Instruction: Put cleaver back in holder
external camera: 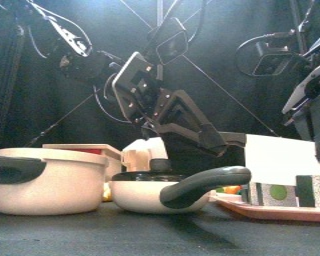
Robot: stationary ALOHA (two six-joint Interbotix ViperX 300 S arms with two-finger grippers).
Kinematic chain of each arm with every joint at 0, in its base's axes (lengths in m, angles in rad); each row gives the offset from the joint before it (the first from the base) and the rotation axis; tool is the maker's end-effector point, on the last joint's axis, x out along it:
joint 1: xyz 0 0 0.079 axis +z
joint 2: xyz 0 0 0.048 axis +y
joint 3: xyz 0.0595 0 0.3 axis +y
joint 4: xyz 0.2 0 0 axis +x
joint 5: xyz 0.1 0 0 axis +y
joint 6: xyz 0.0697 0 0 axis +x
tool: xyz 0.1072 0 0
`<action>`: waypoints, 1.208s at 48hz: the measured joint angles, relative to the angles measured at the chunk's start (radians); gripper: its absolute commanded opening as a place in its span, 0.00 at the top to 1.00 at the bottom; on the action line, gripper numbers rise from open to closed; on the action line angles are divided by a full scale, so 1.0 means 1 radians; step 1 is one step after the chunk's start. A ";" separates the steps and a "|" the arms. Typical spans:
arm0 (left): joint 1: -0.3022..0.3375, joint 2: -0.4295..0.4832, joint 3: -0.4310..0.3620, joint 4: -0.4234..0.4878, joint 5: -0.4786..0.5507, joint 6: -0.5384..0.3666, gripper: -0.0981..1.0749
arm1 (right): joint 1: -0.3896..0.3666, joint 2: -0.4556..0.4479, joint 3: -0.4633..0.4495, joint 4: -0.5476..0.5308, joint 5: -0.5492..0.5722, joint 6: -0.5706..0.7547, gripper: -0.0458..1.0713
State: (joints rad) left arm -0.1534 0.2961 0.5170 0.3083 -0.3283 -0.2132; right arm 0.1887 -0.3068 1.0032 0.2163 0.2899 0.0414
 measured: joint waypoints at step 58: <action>0.015 -0.184 0.137 -0.071 -0.002 0.002 0.56 | -0.091 -0.250 0.034 -0.038 0.012 0.002 0.22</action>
State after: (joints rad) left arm -0.1381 0.1120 0.6535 0.2378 -0.3298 -0.2117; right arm 0.0982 -0.5568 1.0370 0.1779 0.3022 0.0430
